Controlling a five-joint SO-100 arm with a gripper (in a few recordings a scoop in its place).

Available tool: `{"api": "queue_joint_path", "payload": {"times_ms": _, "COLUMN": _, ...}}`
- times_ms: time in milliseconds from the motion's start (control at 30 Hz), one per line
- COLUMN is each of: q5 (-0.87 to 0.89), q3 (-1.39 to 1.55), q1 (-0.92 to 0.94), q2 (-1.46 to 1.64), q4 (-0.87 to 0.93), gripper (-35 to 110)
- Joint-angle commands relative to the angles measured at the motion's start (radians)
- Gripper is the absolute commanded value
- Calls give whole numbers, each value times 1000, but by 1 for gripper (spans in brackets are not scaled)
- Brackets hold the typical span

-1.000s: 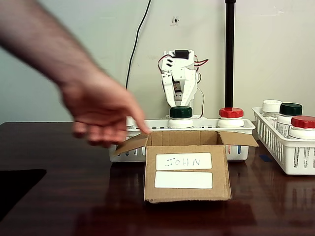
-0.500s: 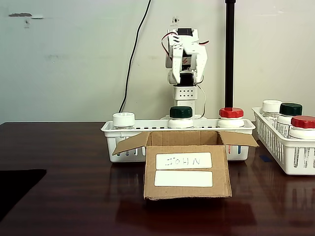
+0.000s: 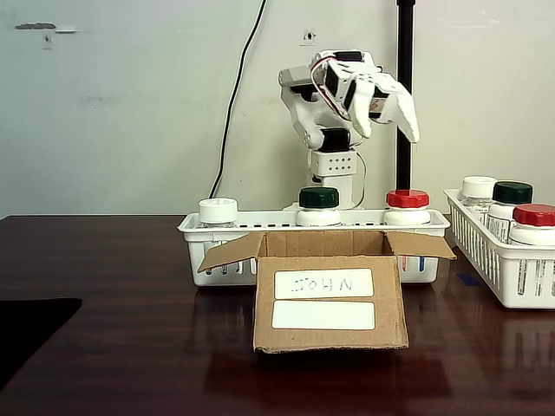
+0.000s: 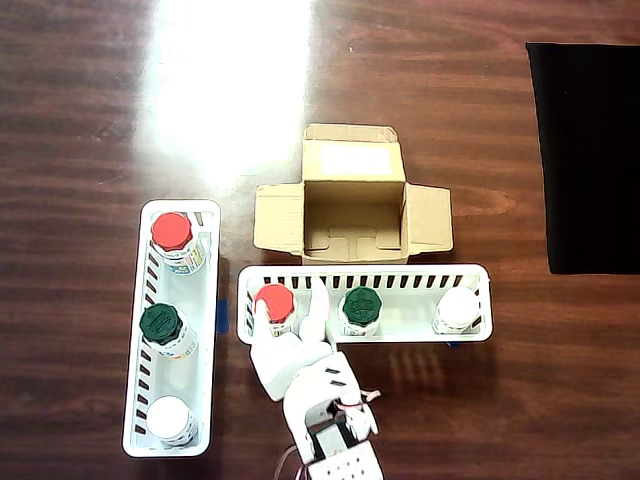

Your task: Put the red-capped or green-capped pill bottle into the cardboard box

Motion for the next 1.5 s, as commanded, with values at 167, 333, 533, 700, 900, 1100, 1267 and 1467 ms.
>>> {"api": "queue_joint_path", "payload": {"times_ms": 167, "q5": 29, "q3": -9, "q1": -14, "q2": -201, "q4": -262, "gripper": 63}}
{"api": "queue_joint_path", "payload": {"times_ms": 333, "q5": 51, "q3": 95, "q1": -3, "q2": -124, "q4": -284, "gripper": 63}}
{"api": "queue_joint_path", "payload": {"times_ms": 533, "q5": 83, "q3": 290, "q1": -18, "q2": 115, "q4": -273, "gripper": 63}}
{"api": "queue_joint_path", "payload": {"times_ms": 700, "q5": 75, "q3": 298, "q1": -29, "q2": 132, "q4": -233, "gripper": 63}}
{"api": "queue_joint_path", "payload": {"times_ms": 900, "q5": 83, "q3": 296, "q1": -43, "q2": 130, "q4": -233, "gripper": 63}}
{"api": "queue_joint_path", "payload": {"times_ms": 1100, "q5": 86, "q3": 313, "q1": -80, "q2": 120, "q4": -265, "gripper": 64}}
{"api": "queue_joint_path", "payload": {"times_ms": 1267, "q5": 95, "q3": 288, "q1": -95, "q2": 38, "q4": -325, "gripper": 63}}
{"api": "queue_joint_path", "payload": {"times_ms": 1467, "q5": 123, "q3": 192, "q1": -67, "q2": -118, "q4": -353, "gripper": 63}}
